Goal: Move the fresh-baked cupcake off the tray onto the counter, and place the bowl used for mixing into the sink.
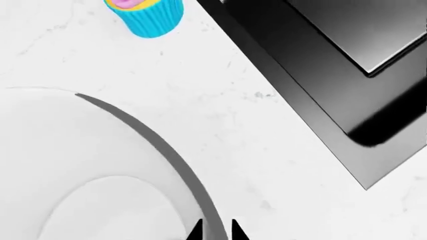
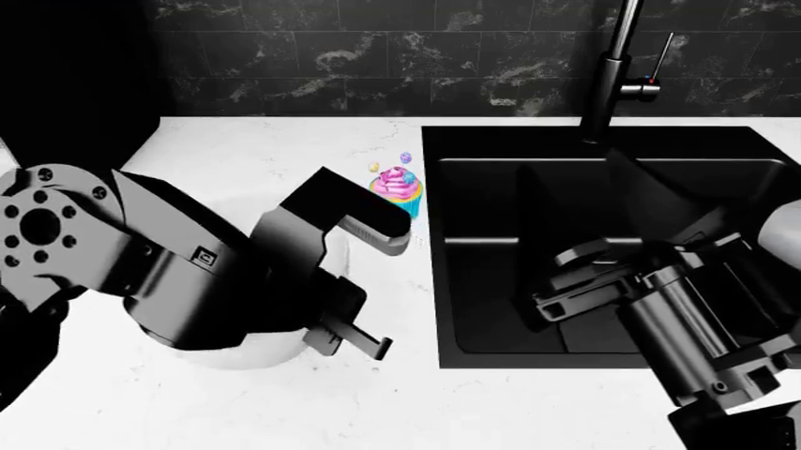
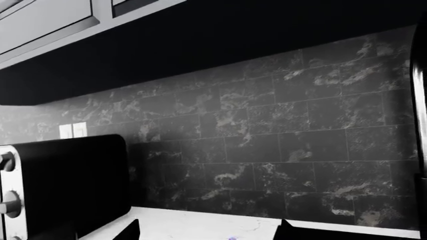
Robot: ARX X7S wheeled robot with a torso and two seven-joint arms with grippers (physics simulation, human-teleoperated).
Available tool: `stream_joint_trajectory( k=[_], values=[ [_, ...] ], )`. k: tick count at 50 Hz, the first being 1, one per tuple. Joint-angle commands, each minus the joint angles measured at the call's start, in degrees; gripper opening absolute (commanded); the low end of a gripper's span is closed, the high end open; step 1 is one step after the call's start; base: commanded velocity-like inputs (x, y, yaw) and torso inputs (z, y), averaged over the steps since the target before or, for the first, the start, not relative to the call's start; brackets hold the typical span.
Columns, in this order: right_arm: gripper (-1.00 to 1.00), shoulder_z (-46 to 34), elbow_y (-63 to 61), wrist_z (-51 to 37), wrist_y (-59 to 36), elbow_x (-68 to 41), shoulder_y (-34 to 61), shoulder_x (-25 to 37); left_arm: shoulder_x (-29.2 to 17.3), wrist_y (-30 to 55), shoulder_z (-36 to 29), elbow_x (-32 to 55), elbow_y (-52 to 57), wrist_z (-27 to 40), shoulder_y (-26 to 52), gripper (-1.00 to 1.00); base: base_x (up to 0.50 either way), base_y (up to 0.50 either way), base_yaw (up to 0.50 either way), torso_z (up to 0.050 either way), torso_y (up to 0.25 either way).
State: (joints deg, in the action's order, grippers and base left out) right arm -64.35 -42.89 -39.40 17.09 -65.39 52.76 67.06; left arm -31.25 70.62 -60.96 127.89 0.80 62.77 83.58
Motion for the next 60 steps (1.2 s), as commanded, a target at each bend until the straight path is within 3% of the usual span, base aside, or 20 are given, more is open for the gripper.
stream_joint_trajectory(
  k=[1, 14, 30, 42, 51, 60],
  values=[
    [1.00, 0.45, -0.36, 0.04, 0.74, -0.14, -0.28, 0.77, -2.66, -2.52, -0.75, 0.12, 3.38, 6.57, 2.21, -1.00, 0.00, 0.00, 0.00, 0.000, 0.000],
    [1.00, 1.24, -1.17, -0.42, 2.00, 0.08, -0.59, 1.69, -2.55, -2.52, -1.74, 8.12, 6.90, 12.22, 11.31, -1.00, 0.00, 0.00, 0.00, 0.000, 0.000],
    [1.00, 2.24, -1.53, -0.80, 4.74, 1.44, -1.66, 2.80, 3.73, 4.35, -1.14, 6.68, 2.25, 6.69, 18.63, -1.00, 0.00, -0.03, 0.00, 0.000, 0.000],
    [1.00, 2.35, -1.67, -0.79, 5.15, 2.00, -2.21, 3.17, 7.12, 9.93, 0.66, -2.01, -2.07, -0.40, 19.05, -1.00, 0.00, -0.50, 0.00, 0.000, 0.000],
    [1.00, 2.70, -2.59, -1.38, 5.29, 2.58, -2.31, 3.89, 10.65, 15.18, 4.42, -18.19, -5.59, -14.03, 19.14, -1.00, 0.00, -0.50, 0.00, 0.000, 0.000],
    [1.00, 2.88, -2.73, -1.72, 5.28, 3.00, -2.47, 4.14, 11.50, 14.16, 3.46, -30.96, -6.45, -26.28, 18.67, -1.00, 0.00, -0.50, 0.00, 0.000, 0.000]
  ],
)
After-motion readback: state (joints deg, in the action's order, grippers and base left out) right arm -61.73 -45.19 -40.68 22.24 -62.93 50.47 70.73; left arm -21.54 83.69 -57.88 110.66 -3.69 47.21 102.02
